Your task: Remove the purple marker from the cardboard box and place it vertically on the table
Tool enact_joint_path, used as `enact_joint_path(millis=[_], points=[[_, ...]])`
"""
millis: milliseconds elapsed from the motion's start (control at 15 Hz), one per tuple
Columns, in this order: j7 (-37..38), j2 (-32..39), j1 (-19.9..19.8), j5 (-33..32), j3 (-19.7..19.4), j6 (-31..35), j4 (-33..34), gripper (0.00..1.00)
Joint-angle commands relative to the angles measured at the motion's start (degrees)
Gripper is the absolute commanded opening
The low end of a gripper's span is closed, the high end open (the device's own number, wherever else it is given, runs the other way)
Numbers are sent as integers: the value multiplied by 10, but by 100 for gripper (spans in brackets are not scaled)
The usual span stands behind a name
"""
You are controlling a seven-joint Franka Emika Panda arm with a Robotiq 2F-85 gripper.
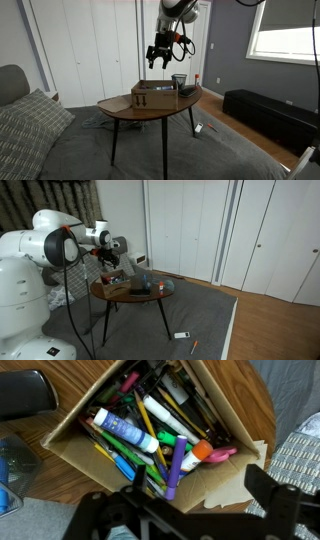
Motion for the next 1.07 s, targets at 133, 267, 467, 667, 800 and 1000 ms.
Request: enact_joint_path(millis=[133,267,467,667,800,1000], points=[[42,98,18,-9,-13,-29,95,100],[58,133,26,-13,-17,-22,123,100],[73,175,39,-9,-23,-22,161,100],[90,205,52,-9,-31,-22,193,90],[105,219,60,-15,-41,-20,210,74],[128,236,68,-20,-55,-24,233,62]])
